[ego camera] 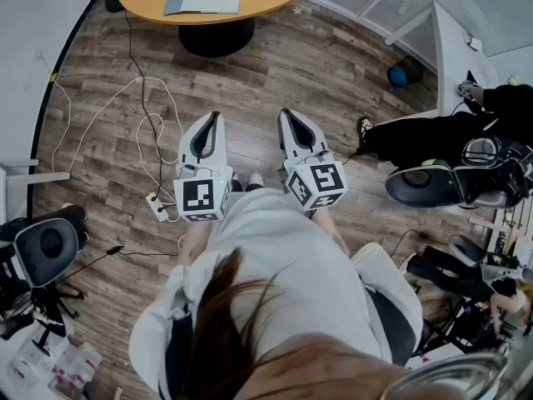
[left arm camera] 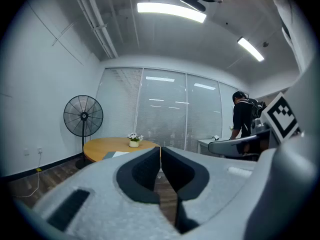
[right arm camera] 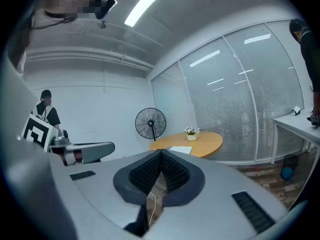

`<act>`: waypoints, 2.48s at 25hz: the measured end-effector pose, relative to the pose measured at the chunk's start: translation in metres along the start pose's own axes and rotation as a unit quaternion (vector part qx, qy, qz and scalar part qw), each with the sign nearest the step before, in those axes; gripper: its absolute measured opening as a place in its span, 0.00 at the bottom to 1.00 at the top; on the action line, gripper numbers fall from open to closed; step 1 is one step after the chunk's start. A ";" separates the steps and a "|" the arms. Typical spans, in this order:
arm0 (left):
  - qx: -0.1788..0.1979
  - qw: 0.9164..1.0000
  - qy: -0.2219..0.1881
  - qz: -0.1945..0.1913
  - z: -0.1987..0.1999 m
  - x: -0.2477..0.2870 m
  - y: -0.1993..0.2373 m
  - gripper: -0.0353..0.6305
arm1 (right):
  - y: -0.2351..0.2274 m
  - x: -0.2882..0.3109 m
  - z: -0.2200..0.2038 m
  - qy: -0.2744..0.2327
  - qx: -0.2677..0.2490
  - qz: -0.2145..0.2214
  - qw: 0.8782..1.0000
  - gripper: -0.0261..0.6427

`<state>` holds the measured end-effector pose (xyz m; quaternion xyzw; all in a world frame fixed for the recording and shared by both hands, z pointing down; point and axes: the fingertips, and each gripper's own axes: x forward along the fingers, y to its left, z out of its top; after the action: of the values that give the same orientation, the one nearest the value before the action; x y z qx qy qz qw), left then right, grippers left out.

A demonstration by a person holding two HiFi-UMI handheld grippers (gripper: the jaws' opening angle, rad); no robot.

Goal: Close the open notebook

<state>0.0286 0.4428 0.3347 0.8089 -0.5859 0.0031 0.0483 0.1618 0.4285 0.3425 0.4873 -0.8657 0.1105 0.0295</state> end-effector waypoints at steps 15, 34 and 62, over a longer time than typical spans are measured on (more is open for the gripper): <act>-0.005 1.000 -0.004 -0.009 0.002 0.005 0.028 0.09 | 0.017 0.023 0.003 0.000 -0.008 -0.003 1.000 0.04; -0.005 1.000 0.005 -0.024 -0.006 -0.004 0.065 0.09 | 0.045 0.036 -0.005 -0.011 0.009 -0.017 1.000 0.04; -0.023 0.999 0.014 0.030 0.008 0.204 0.118 0.08 | -0.080 0.236 0.039 0.024 -0.002 0.061 0.998 0.04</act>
<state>-0.0202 0.2122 0.3480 0.7895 -0.6092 0.0020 0.0749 0.1087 0.1816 0.3547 0.4308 -0.8930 0.1222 0.0439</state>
